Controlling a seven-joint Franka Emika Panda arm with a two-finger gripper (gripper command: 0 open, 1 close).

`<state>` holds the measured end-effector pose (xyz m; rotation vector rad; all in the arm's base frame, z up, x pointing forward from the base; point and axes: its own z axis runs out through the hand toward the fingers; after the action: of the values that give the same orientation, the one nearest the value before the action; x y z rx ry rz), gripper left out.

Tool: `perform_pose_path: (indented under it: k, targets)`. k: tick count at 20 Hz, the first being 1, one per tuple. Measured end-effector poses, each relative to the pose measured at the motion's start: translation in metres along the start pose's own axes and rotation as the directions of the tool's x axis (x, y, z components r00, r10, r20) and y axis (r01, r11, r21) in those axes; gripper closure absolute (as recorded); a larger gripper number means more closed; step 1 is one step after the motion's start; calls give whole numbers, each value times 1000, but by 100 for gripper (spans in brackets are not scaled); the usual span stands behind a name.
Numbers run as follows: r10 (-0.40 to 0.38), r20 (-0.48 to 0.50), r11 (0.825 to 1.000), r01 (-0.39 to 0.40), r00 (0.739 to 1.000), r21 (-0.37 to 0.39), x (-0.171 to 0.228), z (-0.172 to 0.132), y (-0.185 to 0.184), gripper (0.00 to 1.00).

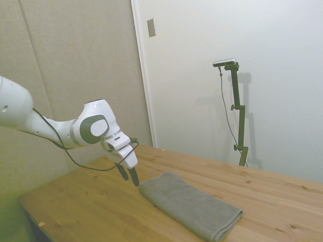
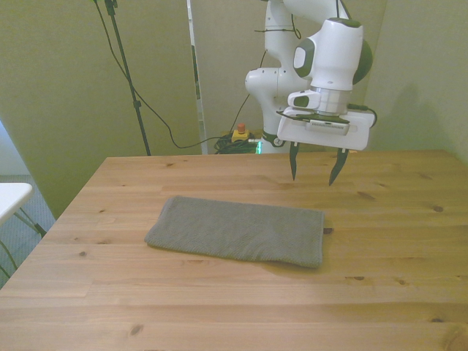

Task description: Fold the towel

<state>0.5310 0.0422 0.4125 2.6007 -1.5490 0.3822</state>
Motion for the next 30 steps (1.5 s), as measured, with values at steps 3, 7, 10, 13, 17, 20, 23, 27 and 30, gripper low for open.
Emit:
perform_pose_path:
  k: [3,7,10,13,17,20,23,27,30]
  targets:
    - [56,-59,991,-63,997,-114,1,21,-34,0]
    - [103,-88,966,-120,991,-229,18,43,-69,0]
    - [96,-94,959,-117,991,-258,33,43,-86,0]
    - [35,-71,942,-57,997,-331,42,50,-85,0]
    - [9,-64,928,-32,998,-372,52,54,-86,0]
    - [-12,-64,926,-13,998,-377,55,59,-86,0]
    - [-48,-56,934,25,997,-357,51,69,-90,0]
    - [-75,-53,937,52,996,-345,45,73,-94,0]
    - [-88,-56,933,63,994,-353,46,75,-91,0]
